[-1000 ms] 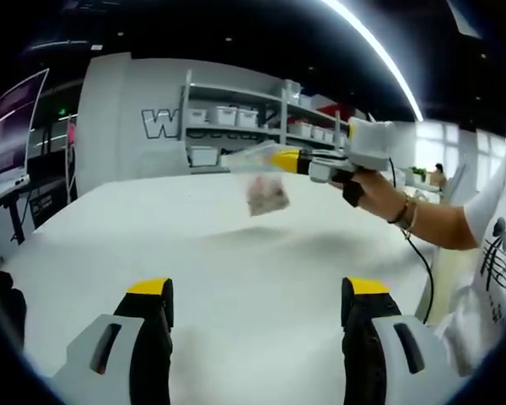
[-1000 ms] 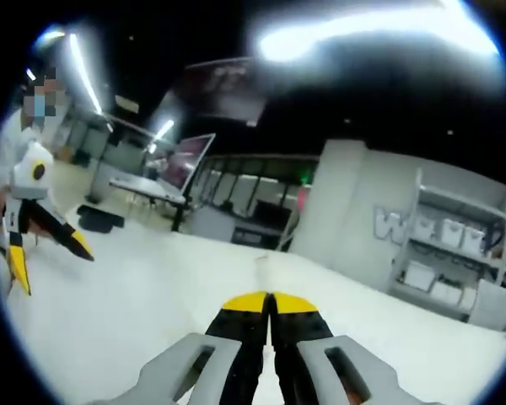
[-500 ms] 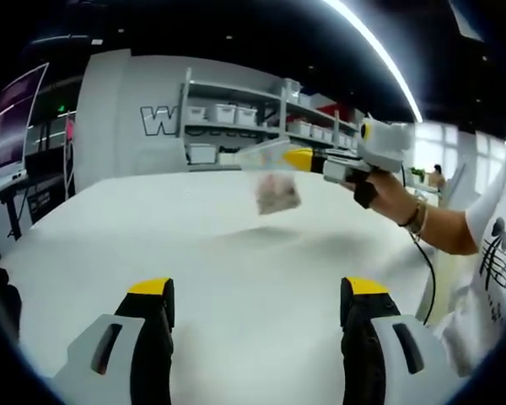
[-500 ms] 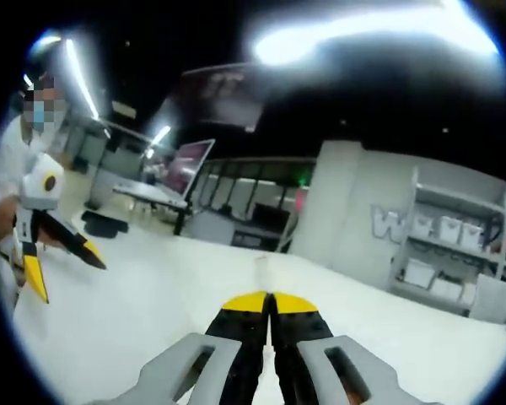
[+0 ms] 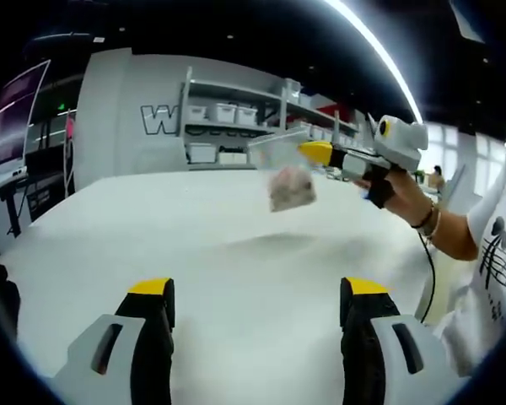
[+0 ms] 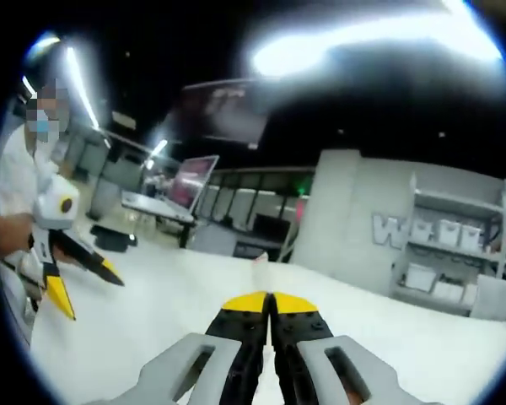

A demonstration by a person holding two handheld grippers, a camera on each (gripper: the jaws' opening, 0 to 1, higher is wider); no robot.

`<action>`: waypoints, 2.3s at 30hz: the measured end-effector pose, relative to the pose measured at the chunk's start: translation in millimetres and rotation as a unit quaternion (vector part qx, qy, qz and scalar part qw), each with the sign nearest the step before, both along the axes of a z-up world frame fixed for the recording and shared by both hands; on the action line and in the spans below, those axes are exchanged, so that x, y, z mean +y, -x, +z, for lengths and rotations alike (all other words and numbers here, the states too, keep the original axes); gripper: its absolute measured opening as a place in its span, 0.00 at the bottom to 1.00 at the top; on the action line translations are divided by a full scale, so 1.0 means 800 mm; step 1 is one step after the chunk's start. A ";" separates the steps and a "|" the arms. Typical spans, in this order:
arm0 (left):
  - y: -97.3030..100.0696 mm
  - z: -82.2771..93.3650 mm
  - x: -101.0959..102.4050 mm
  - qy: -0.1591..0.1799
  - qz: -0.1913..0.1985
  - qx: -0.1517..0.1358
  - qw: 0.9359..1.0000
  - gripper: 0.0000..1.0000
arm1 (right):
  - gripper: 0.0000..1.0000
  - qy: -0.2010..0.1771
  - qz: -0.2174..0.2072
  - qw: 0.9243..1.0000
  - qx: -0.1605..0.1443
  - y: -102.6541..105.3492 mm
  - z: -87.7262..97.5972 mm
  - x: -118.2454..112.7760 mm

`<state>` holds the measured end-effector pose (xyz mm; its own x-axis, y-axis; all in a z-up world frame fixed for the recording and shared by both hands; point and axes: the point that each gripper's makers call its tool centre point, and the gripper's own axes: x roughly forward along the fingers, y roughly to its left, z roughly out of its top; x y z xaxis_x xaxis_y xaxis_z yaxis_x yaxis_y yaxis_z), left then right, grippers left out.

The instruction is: Open the resealable bag by pulling the two sides of the seal apart until the entire bag opening is separated and visibly accessible.

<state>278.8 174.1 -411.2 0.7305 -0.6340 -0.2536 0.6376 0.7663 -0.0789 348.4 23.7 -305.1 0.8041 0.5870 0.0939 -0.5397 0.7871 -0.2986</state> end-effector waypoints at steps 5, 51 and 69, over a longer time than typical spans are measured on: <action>0.001 -0.002 -0.003 0.001 -0.004 0.002 1.000 0.78 | 0.00 -0.004 0.001 1.000 0.003 0.005 -0.003 0.001; 0.002 -0.007 -0.009 -0.007 -0.010 0.005 1.000 0.77 | 0.00 -0.030 0.037 0.999 0.025 0.097 -0.020 -0.002; 0.012 -0.007 -0.011 -0.008 -0.020 0.000 1.000 0.75 | 0.00 0.034 0.058 0.998 0.021 0.129 -0.048 0.017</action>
<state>269.0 165.6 -417.0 0.7040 -0.6592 -0.2643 0.6684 0.7408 -0.0672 245.5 37.5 -343.3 0.7324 0.6807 0.0187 -0.6397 0.6972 -0.3236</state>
